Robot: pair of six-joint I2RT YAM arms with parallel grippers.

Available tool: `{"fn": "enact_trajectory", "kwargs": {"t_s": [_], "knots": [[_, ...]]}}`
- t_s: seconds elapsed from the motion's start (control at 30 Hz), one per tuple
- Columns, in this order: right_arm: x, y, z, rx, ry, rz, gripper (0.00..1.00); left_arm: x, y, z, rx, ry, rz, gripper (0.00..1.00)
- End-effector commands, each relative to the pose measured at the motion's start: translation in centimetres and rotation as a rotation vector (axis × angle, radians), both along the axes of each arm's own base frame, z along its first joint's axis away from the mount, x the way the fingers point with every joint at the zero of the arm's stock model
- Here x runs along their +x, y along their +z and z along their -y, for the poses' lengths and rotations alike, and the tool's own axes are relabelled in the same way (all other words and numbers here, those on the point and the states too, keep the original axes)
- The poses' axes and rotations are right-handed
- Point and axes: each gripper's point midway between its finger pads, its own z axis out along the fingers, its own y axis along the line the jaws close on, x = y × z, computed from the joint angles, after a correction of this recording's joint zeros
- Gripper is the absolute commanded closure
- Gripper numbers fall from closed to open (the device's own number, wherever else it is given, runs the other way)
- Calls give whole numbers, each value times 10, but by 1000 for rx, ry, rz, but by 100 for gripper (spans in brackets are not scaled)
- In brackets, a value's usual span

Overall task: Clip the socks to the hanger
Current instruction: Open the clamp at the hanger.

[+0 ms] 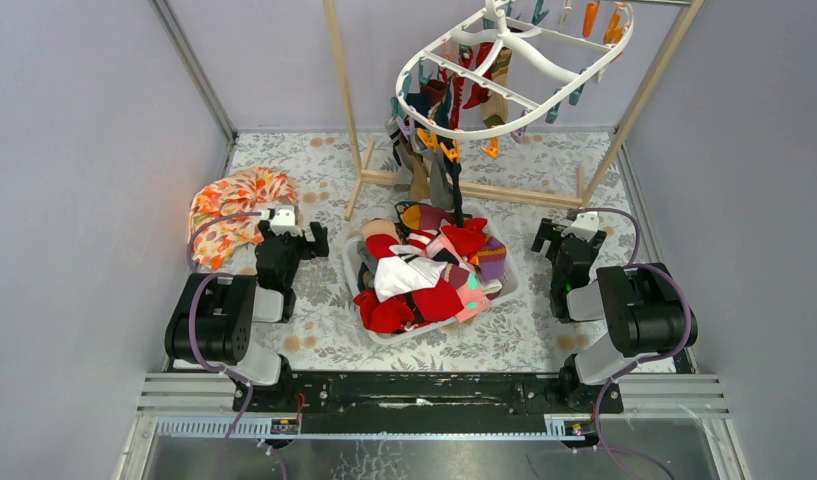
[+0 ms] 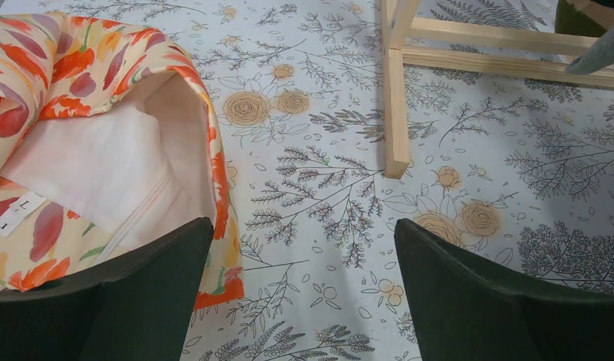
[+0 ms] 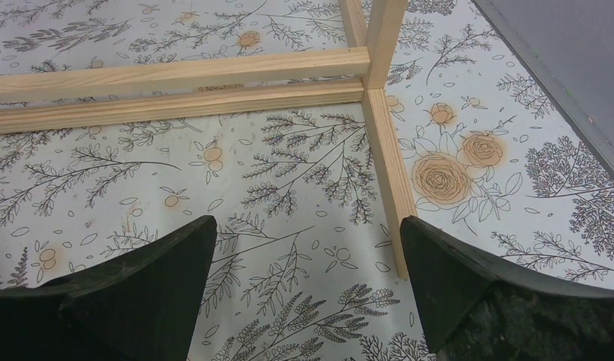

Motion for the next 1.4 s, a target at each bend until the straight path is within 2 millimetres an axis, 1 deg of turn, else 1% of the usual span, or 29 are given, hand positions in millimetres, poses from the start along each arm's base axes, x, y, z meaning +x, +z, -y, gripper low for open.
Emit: {"fn": "enact_trajectory", "kwargs": {"t_s": [0.0, 0.27, 0.3, 0.33, 0.37, 0.4, 0.43, 0.47, 0.5, 0.53, 0.57, 0.6, 0.63, 0.67, 0.7, 0.73, 0.77, 0.83, 0.87, 0.9, 0.93, 0.97, 1.0, 1.03, 1.07, 1.17, 1.2, 1.27, 1.37], "knots": [[6, 14, -1, 12, 3, 47, 0, 7, 15, -3, 25, 15, 61, 1], [8, 11, 2, 36, 3, 26, 0, 8, 16, -3, 25, 15, 63, 1], [8, 16, 4, 33, -5, 49, 0, 7, 16, -3, 25, 12, 64, 1], [6, 22, 10, 27, -43, 59, 0, 7, 17, -2, 19, 7, 67, 1], [4, 24, 16, 32, -86, 27, 0, 7, 17, -3, 11, 2, 54, 1], [4, 26, 20, 40, -123, -24, 0, 10, 23, -7, -4, 5, 44, 1], [8, 36, 22, 63, -150, -59, 0, 12, 26, -12, -21, 18, 15, 1], [12, 46, 16, 96, -137, -84, 0, 19, 41, -15, -28, 18, 3, 1], [18, 58, 5, 135, -84, -85, 0, 23, 52, -14, -16, 0, -21, 1], [23, 72, -14, 205, 3, -50, 0, 26, 59, -11, -2, -27, -54, 1], [27, 90, -30, 301, 62, 23, 0, 27, 72, -8, 2, -46, -72, 1], [28, 108, -44, 432, 100, 98, 0, 27, 82, -5, -7, -66, -102, 1], [25, 119, -52, 490, 125, 111, 0, 26, 91, -1, -20, -86, -129, 1], [23, 132, -55, 526, 125, 113, 0, 25, 102, 3, -30, -109, -146, 1], [20, 139, -56, 586, 107, 134, 0, 22, 112, 8, -41, -136, -164, 1], [19, 147, -61, 625, 134, 164, 0, 19, 122, 12, -51, -161, -173, 1], [16, 157, -74, 643, 219, 195, 0, 16, 132, 16, -59, -181, -179, 1], [11, 188, -106, 650, 445, 254, 1, 7, 146, 25, -66, -237, -213, 1], [8, 200, -123, 667, 554, 253, 4, 1, 152, 28, -69, -261, -230, 1], [6, 210, -139, 686, 656, 243, 12, -3, 158, 31, -69, -281, -240, 1], [0, 220, -157, 702, 781, 232, 21, -8, 164, 35, -71, -306, -253, 1], [-6, 232, -172, 725, 906, 238, 28, -13, 168, 39, -69, -328, -264, 1], [-13, 243, -184, 758, 1012, 244, 32, -16, 171, 40, -71, -335, -274, 1], [-17, 255, -193, 795, 1097, 261, 33, -20, 173, 41, -61, -355, -281, 1], [-22, 267, -198, 827, 1167, 280, 31, -26, 174, 44, -56, -377, -300, 1], [-33, 297, -209, 927, 1359, 320, 11, -38, 178, 51, -61, -425, -321, 1], [-35, 306, -209, 959, 1407, 336, 9, -43, 179, 54, -66, -444, -328, 1], [-30, 315, -213, 985, 1448, 331, 8, -51, 180, 59, -70, -484, -335, 1], [-32, 325, -221, 954, 1501, 334, 9, -65, 184, 69, -64, -563, -325, 1]]}}
